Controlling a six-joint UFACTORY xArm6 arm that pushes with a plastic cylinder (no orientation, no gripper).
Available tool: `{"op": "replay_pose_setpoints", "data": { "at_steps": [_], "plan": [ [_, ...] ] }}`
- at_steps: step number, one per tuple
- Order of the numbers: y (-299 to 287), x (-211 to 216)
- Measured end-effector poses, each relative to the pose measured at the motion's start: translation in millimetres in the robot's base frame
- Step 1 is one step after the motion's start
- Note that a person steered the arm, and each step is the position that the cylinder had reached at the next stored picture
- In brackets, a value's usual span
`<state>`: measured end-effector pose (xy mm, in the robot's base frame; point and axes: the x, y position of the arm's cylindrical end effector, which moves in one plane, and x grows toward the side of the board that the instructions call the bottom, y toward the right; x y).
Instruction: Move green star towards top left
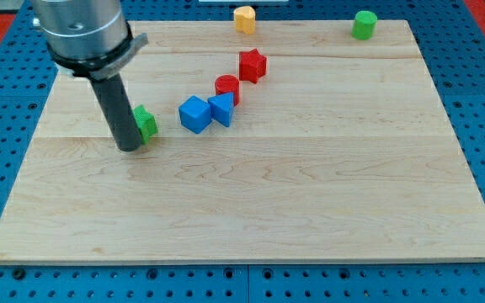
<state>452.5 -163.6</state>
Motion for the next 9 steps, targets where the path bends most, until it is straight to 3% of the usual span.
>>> {"op": "replay_pose_setpoints", "data": {
  "at_steps": [1, 3, 6, 9],
  "plan": [
    [-18, -12],
    [4, 41],
    [16, -39],
    [-38, -69]
  ]
}}
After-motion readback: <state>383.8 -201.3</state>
